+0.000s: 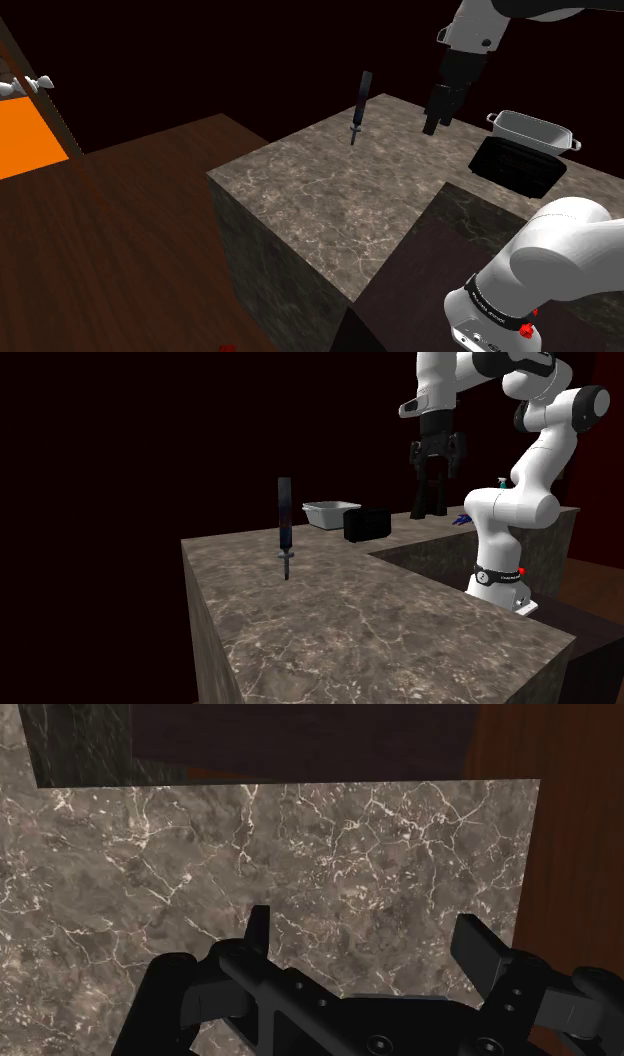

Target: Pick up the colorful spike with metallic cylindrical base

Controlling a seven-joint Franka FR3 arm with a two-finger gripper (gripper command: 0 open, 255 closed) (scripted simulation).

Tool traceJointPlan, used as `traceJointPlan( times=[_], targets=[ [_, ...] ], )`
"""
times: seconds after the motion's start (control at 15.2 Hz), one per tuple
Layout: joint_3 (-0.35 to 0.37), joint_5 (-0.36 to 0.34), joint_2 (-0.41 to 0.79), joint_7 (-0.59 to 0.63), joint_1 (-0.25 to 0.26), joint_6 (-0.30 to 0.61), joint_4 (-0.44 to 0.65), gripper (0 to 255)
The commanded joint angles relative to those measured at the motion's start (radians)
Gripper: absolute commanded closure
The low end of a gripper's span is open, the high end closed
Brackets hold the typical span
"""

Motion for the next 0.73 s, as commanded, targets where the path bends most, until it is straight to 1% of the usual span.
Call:
traceJointPlan(
  times=[0.0, 0.33, 0.66],
  targets=[
    [0.0, 0.0, 0.0, 0.0, 0.0, 0.0, 0.0, 0],
    [-0.055, -0.029, 0.053, -0.079, -0.013, 0.229, -0.082, 0],
    [-0.114, -0.038, 0.15, -0.16, -0.018, 0.462, -0.124, 0]
  ],
)
